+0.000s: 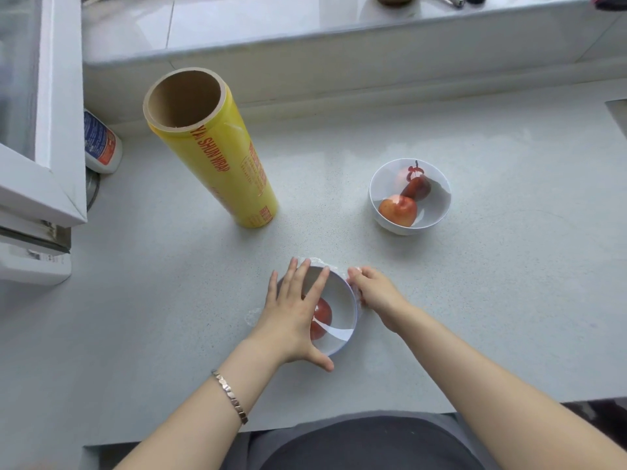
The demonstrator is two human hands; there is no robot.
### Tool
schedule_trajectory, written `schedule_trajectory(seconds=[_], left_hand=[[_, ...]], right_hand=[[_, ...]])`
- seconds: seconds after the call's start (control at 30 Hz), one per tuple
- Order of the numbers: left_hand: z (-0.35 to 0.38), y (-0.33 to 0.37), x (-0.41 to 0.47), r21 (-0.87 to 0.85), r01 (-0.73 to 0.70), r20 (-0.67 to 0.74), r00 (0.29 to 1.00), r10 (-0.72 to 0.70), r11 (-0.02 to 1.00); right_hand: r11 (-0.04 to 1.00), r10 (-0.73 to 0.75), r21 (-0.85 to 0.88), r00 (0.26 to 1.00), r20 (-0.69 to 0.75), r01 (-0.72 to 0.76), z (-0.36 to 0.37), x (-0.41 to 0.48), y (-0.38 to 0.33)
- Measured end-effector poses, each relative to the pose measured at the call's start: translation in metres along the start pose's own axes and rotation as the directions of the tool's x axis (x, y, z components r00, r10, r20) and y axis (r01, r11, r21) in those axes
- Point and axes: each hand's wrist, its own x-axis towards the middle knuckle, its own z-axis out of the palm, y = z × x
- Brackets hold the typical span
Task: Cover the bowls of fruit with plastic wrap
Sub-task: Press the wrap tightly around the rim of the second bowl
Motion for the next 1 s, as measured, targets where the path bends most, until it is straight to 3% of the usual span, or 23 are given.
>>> schedule_trajectory(seconds=[0.1, 0.3, 0.47, 0.73, 0.83, 0.93, 1.0], left_hand=[[-0.002, 0.006, 0.005, 0.033, 0.041, -0.004, 0.999, -0.041, 0.999], [0.000, 0.015, 0.009, 0.030, 0.108, -0.011, 0.994, -0.108, 0.994], [0.000, 0.014, 0.009, 0.023, 0.110, -0.004, 0.994, -0.110, 0.994], [-0.001, 0.016, 0.009, 0.037, 0.128, -0.011, 0.992, -0.127, 0.991], [0.001, 0.022, 0.008, -0.035, 0.241, -0.014, 0.970, -0.242, 0.970], [0.001, 0.029, 0.008, -0.171, 0.404, -0.013, 0.911, -0.413, 0.898], [0.000, 0.030, 0.007, -0.244, 0.438, 0.008, 0.893, -0.450, 0.865]], right_hand=[[0.983, -0.182, -0.034, 0.970, -0.160, 0.179, 0.004, -0.006, -0.001], [0.902, -0.415, -0.257, 0.861, -0.295, 0.347, 0.008, -0.013, -0.001], [0.875, -0.463, -0.314, 0.825, -0.324, 0.368, -0.005, -0.009, 0.005], [0.960, -0.229, -0.237, 0.911, -0.344, 0.152, -0.003, 0.016, 0.011], [0.993, -0.080, -0.111, 0.940, -0.330, 0.046, -0.007, 0.017, 0.004], [0.974, 0.073, 0.224, 0.991, -0.113, -0.047, -0.013, 0.007, 0.003], [0.978, 0.095, 0.180, 0.994, 0.056, -0.103, -0.017, 0.002, 0.007]])
